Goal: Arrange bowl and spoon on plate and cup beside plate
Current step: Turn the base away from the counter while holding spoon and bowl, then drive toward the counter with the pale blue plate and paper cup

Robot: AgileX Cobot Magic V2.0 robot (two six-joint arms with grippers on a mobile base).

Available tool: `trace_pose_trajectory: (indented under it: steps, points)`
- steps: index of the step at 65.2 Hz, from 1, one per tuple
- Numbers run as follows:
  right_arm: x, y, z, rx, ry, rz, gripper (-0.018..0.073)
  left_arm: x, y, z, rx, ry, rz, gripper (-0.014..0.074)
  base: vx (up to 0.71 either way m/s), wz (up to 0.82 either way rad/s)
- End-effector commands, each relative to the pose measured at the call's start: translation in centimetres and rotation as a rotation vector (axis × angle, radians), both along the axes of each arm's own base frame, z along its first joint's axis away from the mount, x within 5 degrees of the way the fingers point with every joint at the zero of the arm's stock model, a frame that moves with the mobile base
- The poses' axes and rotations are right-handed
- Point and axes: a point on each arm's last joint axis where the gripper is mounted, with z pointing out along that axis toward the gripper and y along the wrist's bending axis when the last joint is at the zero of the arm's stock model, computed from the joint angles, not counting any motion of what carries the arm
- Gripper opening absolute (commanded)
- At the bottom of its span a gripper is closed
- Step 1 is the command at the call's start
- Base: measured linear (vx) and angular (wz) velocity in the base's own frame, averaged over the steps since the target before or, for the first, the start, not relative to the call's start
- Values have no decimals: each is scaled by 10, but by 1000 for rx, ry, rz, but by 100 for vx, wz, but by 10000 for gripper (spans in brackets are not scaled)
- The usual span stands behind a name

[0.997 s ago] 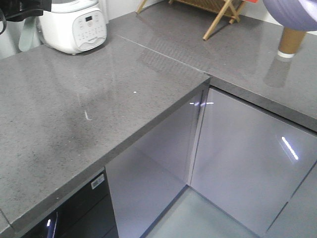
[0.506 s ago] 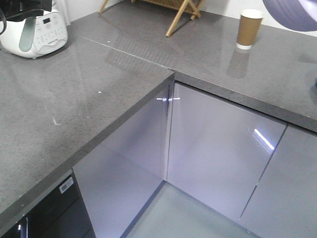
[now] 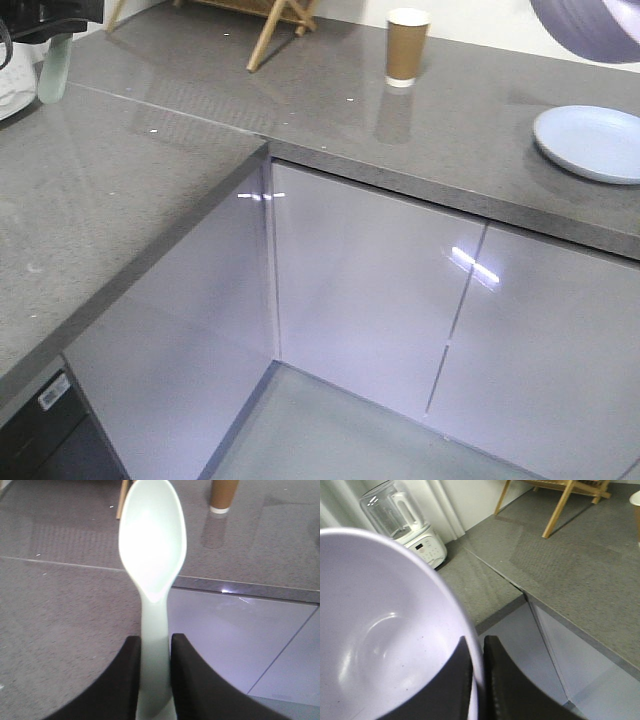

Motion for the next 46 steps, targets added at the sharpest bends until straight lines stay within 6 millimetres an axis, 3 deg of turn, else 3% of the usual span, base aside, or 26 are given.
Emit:
trace_pose_trajectory:
  steps: [1, 46]
  points:
    - [-16, 9, 22, 31, -76, 55, -6, -11, 2, 24, -42, -118, 3, -8, -3, -32]
    - [-16, 9, 22, 31, -76, 55, -6, -11, 2, 24, -41, -119, 4, -8, -4, -27]
